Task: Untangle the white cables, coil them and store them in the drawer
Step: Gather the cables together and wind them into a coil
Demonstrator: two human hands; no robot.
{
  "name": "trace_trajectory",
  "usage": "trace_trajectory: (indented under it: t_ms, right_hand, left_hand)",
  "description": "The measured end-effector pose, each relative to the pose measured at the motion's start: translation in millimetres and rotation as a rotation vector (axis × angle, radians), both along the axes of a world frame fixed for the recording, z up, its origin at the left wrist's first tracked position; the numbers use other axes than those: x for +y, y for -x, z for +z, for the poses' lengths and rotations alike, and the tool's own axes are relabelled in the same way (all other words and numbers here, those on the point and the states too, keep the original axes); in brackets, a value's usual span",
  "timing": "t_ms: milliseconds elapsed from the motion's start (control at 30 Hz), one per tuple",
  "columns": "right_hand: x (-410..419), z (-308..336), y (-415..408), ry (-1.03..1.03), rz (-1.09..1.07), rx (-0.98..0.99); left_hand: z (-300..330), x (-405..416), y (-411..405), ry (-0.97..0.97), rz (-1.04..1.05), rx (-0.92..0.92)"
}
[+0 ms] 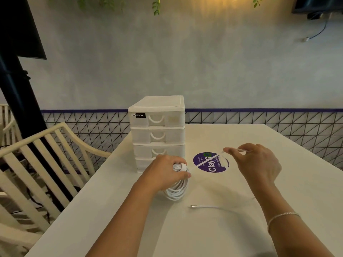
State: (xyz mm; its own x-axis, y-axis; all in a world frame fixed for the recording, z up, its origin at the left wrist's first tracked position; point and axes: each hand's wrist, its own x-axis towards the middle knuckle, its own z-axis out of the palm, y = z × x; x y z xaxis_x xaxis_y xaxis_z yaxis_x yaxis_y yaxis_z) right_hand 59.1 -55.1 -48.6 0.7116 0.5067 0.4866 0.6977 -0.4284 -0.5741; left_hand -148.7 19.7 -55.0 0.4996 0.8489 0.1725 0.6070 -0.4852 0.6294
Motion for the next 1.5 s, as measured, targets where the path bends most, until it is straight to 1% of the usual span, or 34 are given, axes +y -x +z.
trace_trajectory:
  t_ms: [100,233,300,367,433,500,567,633,700,767,867,933,1000,1100,1233,1400,1500]
  right_hand:
    - [3,-6,-4,0.071,0.006,-0.153]
    - [7,-12,1,0.131,0.015,-0.188]
    - [10,-12,9,0.102,0.078,-0.267]
    - [14,-11,19,0.012,0.232,-0.398]
    - [15,-9,29,-0.052,0.452,-0.500]
    - [12,-6,37,-0.023,0.675,-0.521]
    - [10,-4,39,-0.010,0.828,-0.455]
    - [5,2,38,0.046,0.888,-0.269]
    - [6,4,36,0.098,0.892,-0.142]
    - [7,2,34,0.062,0.882,-0.042]
    - [9,-3,30,0.007,0.891,0.246]
    - [9,-6,27,-0.019,0.933,0.452]
    - [9,-8,27,-0.009,0.999,0.583]
    - [8,-9,29,0.075,1.052,0.671]
    - [6,-7,27,0.170,1.021,0.737]
    - [8,-4,22,0.177,0.867,0.769]
    - [11,-4,26,0.193,0.803,0.800]
  left_hand:
    - [3,1,4,0.018,-0.015,0.047]
    - [6,-5,2,0.173,-0.141,-0.065]
    - [4,-7,0,0.227,-0.176,-0.117]
    - [3,-6,0,0.274,-0.187,-0.191]
    - [4,-4,1,0.313,-0.185,-0.243]
    - [4,-4,2,0.335,-0.197,-0.276]
    - [4,-3,3,0.353,-0.211,-0.310]
    - [4,-2,4,0.370,-0.231,-0.349]
    - [5,-2,4,0.385,-0.251,-0.375]
    - [5,-1,4,0.404,-0.275,-0.366]
    - [4,-4,1,0.426,-0.327,-0.355]
    - [6,-7,-1,0.453,-0.348,-0.399]
    - [7,-9,-4,0.451,-0.360,-0.443]
    - [6,-10,-7,0.415,-0.362,-0.497]
    - [5,-13,-10,0.389,-0.369,-0.516]
    - [5,-18,-13,0.374,-0.420,-0.474]
    - [6,-19,-12,0.332,-0.384,-0.491]
